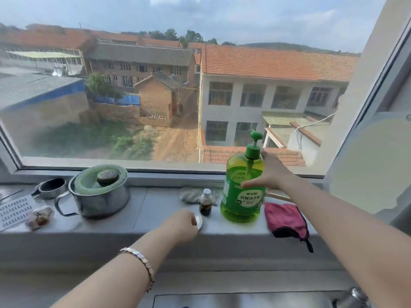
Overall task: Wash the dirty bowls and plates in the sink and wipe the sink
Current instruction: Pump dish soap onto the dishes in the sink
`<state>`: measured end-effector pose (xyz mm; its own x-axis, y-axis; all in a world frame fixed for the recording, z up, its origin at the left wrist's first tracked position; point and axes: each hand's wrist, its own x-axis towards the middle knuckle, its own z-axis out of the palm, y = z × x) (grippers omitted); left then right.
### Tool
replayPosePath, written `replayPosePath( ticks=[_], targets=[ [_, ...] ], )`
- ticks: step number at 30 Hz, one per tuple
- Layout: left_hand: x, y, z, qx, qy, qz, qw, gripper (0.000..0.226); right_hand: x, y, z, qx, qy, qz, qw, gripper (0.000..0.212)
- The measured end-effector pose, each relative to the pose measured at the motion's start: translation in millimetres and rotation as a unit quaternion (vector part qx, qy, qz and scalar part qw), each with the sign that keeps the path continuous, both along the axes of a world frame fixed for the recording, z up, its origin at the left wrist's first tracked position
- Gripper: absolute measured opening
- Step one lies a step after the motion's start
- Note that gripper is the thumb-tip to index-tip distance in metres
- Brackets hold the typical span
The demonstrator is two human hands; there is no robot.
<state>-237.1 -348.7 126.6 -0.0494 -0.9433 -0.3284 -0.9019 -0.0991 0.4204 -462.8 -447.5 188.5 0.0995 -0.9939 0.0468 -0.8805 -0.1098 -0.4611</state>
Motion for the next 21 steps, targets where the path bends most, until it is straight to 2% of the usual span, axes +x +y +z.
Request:
replayPosePath(
  ticks=[3,6,10,15,18,21],
  targets=[
    [10,-12,-19,0.010,0.000,0.006,1.000,0.018,-7,-10,-18,-0.038,-0.032,0.019,0.999,0.113],
    [15,-10,-28,0.012,0.012,0.023,1.000,0.029,-11,-6,-24,-0.089,-0.063,0.022,0.994,0.102],
    [14,10,-31,0.006,0.041,0.034,0.999,0.031,-12,16,-32,-0.140,-0.090,-0.009,0.986,0.096],
    [1,57,-23,-0.035,0.141,0.024,0.989,0.025,-14,84,-32,-0.200,-0.102,-0.004,0.974,0.097],
    [-20,101,-18,-0.108,0.223,-0.002,0.969,0.060,-23,148,-26,-0.196,-0.160,-0.018,0.967,0.091],
    [-53,152,-16,-0.111,0.374,-0.008,0.921,0.096,-45,222,-36,-0.158,-0.190,0.003,0.969,0.090]
  ],
)
